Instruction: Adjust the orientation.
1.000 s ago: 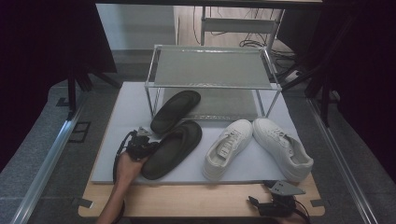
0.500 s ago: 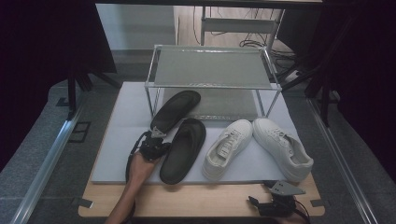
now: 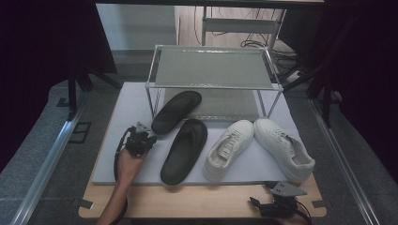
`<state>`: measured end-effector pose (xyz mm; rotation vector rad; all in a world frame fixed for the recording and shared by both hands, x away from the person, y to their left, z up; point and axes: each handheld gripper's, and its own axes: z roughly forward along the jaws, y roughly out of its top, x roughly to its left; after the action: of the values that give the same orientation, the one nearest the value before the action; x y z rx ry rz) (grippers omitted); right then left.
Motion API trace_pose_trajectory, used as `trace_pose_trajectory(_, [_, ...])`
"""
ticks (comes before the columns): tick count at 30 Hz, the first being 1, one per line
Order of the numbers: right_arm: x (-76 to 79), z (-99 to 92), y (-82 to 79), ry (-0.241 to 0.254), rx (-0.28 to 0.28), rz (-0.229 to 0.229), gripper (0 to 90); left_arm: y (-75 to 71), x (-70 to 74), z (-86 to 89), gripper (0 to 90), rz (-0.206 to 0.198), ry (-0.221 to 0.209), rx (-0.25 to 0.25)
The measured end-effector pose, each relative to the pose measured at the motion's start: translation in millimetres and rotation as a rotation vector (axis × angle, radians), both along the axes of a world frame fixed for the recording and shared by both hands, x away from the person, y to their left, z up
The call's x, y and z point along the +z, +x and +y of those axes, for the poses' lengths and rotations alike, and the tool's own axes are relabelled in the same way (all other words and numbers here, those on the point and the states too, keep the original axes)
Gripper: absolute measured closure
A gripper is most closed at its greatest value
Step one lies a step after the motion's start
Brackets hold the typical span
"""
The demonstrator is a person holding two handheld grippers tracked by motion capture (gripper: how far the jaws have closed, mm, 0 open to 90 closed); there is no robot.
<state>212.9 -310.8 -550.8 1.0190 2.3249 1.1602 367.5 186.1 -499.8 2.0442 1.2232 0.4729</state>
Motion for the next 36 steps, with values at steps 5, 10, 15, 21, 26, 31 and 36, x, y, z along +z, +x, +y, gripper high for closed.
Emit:
trace_pose_trajectory(5, [0.0, 0.0, 0.1, -0.001, 0.0, -0.002, 13.5, 11.3, -0.1, 5.0, 89.8, -0.01, -0.002, 0.04])
trace_pose_trajectory(10, [0.0, 0.0, 0.0, 0.0, 0.0, 0.0, 13.5, 19.6, -3.4, -0.6, 89.7, -0.002, -0.001, 0.044])
trace_pose_trajectory(15, [0.0, -0.1, 0.1, 0.0, 0.0, -0.001, 13.5, 21.4, -3.3, -10.6, 89.7, -0.001, 0.0, 0.021])
trace_pose_trajectory(21, [0.0, -0.1, 0.1, 0.0, 0.0, -0.001, 13.5, 25.4, -2.3, -24.8, 89.7, -0.001, 0.008, -0.012])
trace_pose_trajectory(26, [0.0, -0.1, 0.0, 0.0, 0.0, -0.001, 13.5, 30.5, -2.0, -34.7, 89.7, -0.003, 0.013, -0.027])
trace_pose_trajectory(31, [0.0, -0.1, 0.0, 0.0, 0.0, -0.001, 13.5, 36.3, -1.9, -41.8, 89.6, -0.012, 0.028, -0.028])
trace_pose_trajectory(36, [0.0, -0.1, 0.0, 0.0, 0.0, -0.001, 13.5, 42.4, -2.7, -45.8, 89.7, -0.017, 0.027, -0.023])
